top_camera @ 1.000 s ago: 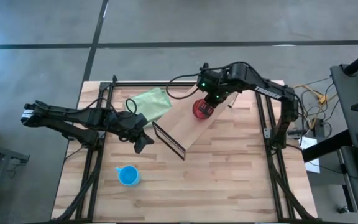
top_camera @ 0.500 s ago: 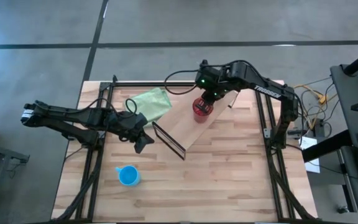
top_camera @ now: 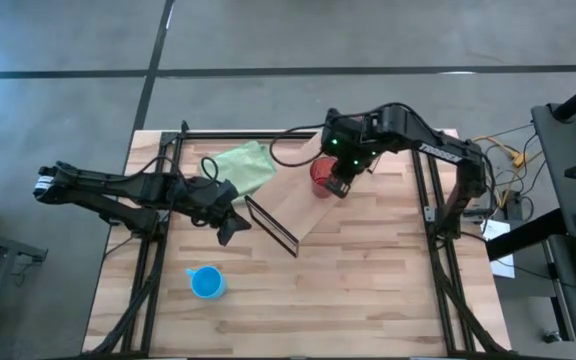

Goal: Stack small to large cups/mugs on shelf
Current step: Put the light blue cup on the shelf

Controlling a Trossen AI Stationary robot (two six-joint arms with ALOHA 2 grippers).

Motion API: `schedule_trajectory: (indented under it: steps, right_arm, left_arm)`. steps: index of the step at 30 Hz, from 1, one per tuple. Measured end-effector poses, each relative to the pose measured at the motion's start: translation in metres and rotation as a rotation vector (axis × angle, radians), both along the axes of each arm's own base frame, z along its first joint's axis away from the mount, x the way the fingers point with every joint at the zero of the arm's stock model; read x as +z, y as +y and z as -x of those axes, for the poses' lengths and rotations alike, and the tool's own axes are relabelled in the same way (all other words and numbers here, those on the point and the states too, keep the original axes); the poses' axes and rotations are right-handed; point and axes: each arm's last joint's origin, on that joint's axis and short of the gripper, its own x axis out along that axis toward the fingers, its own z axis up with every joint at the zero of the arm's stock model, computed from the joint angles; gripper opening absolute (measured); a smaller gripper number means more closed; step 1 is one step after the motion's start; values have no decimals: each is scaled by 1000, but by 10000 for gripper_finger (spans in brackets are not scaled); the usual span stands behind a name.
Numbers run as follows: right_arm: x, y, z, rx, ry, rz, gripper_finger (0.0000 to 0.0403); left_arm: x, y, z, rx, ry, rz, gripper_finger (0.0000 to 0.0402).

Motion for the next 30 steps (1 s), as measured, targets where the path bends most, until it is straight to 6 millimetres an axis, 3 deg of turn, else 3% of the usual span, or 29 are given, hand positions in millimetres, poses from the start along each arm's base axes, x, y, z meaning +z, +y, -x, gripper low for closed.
schedule_trajectory:
  steps: [7,12,15,19,23,30]
  right_arm:
    - [18,38,16,25,-72,-129,54]
    - [26,82,27,71,-88,-158,54]
    - [24,112,32,100,-87,-81,54]
    - [14,146,39,63,-92,59,54]
    - [-1,169,44,-16,-82,89,54]
    - [-38,183,46,-102,11,142,54]
  left_arm:
    - [4,-8,1,-67,-18,51,0]
    - [3,-22,4,-90,12,137,0]
    - [3,-31,6,-101,32,189,0]
    - [-1,-42,10,-107,78,246,0]
    - [-10,-49,17,-68,207,297,0]
    - [-25,-65,19,-8,376,360,0]
